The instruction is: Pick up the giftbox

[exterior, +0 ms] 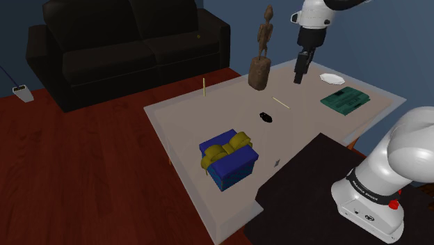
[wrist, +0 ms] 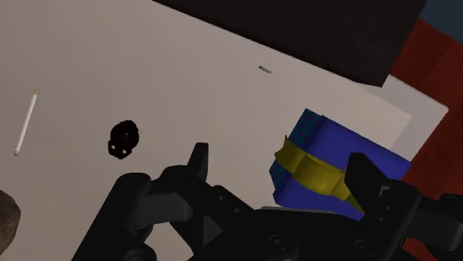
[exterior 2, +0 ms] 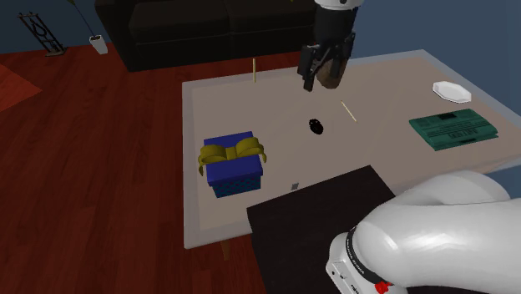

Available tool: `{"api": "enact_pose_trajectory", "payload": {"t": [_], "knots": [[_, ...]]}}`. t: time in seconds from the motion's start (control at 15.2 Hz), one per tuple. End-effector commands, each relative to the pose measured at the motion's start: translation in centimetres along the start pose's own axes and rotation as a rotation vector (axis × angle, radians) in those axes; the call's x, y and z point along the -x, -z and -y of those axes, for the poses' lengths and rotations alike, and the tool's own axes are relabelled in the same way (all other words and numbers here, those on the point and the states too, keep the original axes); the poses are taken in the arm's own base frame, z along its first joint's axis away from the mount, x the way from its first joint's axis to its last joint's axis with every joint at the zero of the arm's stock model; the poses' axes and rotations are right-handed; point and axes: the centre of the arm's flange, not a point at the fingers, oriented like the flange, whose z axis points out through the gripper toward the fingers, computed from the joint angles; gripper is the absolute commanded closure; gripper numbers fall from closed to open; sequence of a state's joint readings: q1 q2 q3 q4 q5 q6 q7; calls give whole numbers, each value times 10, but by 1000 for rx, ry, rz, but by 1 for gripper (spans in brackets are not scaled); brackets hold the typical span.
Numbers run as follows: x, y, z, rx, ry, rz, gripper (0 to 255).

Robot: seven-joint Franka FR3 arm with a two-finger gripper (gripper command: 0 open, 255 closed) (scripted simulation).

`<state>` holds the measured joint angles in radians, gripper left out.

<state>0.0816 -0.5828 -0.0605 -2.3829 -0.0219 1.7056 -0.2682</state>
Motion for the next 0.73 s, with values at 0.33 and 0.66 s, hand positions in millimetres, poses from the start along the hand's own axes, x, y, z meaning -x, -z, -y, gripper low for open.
{"api": "enact_pose_trajectory", "payload": {"t": [0.33, 0.66], "knots": [[-61, -67, 29, 36, 315, 8, 0], [-97, -116, 58, 60, 537, 14, 0]]}}
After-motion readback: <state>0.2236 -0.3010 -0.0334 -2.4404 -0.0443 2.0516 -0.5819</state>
